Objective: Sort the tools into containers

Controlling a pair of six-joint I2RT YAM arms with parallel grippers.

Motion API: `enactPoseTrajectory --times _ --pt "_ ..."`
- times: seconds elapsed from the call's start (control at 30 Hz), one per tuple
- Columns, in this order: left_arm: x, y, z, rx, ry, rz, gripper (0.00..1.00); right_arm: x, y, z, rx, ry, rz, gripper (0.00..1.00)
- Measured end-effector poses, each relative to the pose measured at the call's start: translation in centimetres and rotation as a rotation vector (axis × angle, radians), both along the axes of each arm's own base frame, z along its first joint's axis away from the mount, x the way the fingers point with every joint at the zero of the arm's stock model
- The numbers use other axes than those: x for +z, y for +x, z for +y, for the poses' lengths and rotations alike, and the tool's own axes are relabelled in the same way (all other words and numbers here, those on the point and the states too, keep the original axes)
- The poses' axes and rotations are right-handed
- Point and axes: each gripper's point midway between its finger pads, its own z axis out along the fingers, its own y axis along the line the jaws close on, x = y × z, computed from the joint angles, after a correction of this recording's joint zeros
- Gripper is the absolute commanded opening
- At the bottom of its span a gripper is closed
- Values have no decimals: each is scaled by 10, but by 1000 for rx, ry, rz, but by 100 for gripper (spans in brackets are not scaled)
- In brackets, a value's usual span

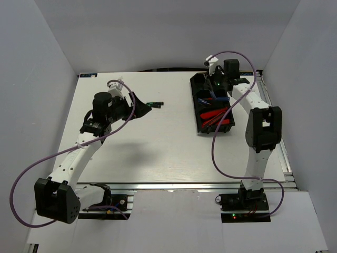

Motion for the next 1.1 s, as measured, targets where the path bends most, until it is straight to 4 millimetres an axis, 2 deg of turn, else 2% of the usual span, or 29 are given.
enactPoseTrajectory --times 0.07,0.1,0.17,0.2,0.33,0.4,0.6,0.7,0.77,0.8,0.87,0.93,1.03,1.1 --pt "-3 0 1 4 3 6 98 -13 -2 -1 2 -13 17 0" --pt "-4 0 2 6 3 10 98 -19 -3 -2 3 -19 27 4" --pt "-5 0 3 10 4 12 98 -26 -4 -2 6 -28 38 16" --pt "-5 0 3 12 5 13 98 -29 -4 -3 9 -32 40 27" --pt "-5 1 5 15 5 13 98 -35 -4 -3 22 -48 39 43" --pt "-5 1 6 18 5 13 98 -37 -4 -3 30 -55 36 48" --pt "-6 2 8 27 6 15 98 -49 -11 -4 51 -72 54 51" --pt "-10 4 12 44 17 26 98 -48 -14 -2 62 -64 62 58" --pt "-17 6 18 67 29 49 98 -43 -20 2 87 -49 71 76" --pt "-21 8 21 84 37 63 98 -37 -25 5 108 -39 76 89" --pt "-35 13 28 114 56 108 98 -21 -31 11 148 -14 70 89" --pt "-55 19 34 135 79 171 98 4 -40 20 206 36 49 89" --pt "-90 26 41 162 120 287 97 39 -60 38 336 126 39 89" --pt "-108 32 47 181 150 350 96 55 -72 49 414 162 35 89"
